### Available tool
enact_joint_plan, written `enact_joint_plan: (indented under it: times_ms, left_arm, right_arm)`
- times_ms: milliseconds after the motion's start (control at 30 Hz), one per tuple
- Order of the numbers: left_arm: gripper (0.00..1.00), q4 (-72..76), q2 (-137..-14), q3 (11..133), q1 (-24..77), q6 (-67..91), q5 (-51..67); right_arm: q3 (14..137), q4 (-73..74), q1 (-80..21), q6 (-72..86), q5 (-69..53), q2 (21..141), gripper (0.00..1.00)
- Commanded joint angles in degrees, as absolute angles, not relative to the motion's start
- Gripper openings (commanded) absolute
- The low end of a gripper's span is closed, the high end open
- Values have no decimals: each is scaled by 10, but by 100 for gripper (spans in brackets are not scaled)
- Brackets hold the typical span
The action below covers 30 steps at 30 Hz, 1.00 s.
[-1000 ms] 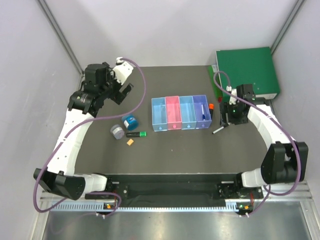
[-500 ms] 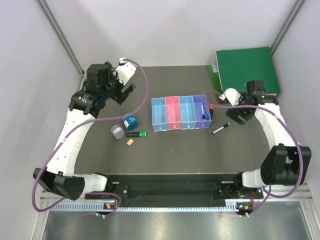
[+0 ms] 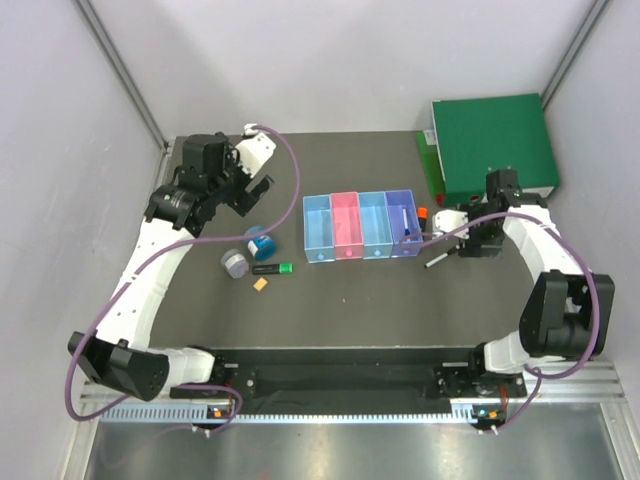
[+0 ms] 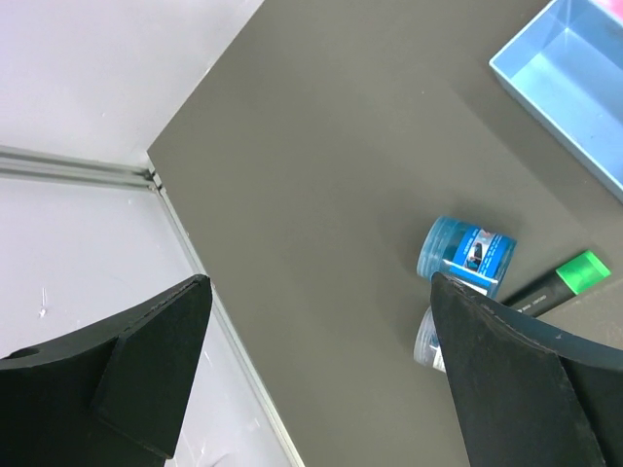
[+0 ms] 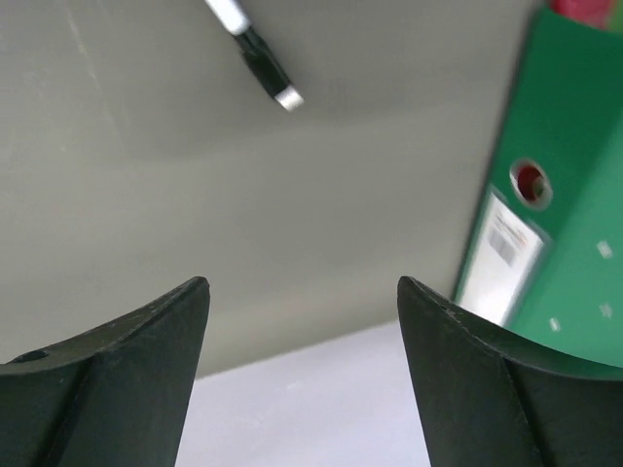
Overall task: Sort the stationery into containers
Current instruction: Pick up the pen from the center of the board.
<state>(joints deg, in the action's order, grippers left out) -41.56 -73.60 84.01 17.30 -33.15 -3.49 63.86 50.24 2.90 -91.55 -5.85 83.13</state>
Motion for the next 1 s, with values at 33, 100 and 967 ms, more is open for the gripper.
enact_joint_plan:
  times_ms: [33,100,967]
  left_arm:
    - [99,-390,-715,826,175,-331,-47]
    - [99,-385,-716,824,175,-330,-50]
    - [99,-389,-755,855,175,-356,-73]
  right_arm:
    - [613,488,4,-967,-91,852,77]
    - [605,480,-19,-972,-91,858,76]
    - [592,403,-58,-943,-94,990,55]
